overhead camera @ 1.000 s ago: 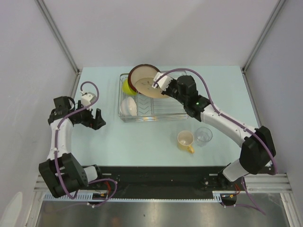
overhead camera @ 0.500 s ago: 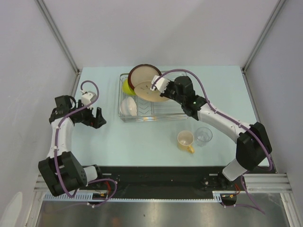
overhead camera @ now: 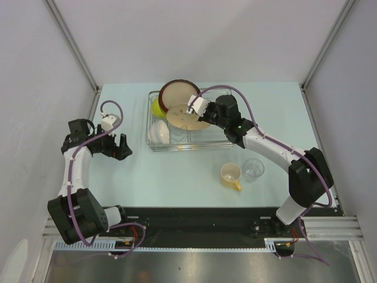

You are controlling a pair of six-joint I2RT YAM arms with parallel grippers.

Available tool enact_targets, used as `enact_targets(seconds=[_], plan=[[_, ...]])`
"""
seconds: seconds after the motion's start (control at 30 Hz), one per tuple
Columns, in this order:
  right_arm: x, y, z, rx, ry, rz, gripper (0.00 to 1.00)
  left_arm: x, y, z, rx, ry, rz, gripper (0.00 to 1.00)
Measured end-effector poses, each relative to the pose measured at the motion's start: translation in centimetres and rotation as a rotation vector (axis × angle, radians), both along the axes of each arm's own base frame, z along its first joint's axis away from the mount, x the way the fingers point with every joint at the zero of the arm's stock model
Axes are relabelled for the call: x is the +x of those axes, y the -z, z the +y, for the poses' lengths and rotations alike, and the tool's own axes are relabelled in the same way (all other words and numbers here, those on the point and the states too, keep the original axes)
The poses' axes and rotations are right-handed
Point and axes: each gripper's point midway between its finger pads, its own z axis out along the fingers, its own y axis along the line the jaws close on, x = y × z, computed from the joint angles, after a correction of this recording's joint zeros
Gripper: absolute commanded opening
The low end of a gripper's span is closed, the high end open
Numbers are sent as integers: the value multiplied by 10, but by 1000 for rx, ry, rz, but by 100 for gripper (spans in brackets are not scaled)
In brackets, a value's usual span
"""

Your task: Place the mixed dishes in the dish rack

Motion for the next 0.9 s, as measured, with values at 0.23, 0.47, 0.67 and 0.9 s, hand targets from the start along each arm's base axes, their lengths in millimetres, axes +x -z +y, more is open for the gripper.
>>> enact_targets(seconds=[0.23, 0.47, 0.67, 0.9], plan=[[3, 2, 9, 4, -15, -18, 0, 0, 1, 0, 0, 1, 2, 100], [-8, 3, 35, -124, -40, -139, 0, 0, 1, 0, 3, 3, 2, 100], [-15, 22, 58, -221, -74, -189, 0, 0, 2, 1, 12, 4, 3, 100], [-14, 22, 56, -227, -66, -193, 21, -1, 3, 3, 26, 7, 5, 100]])
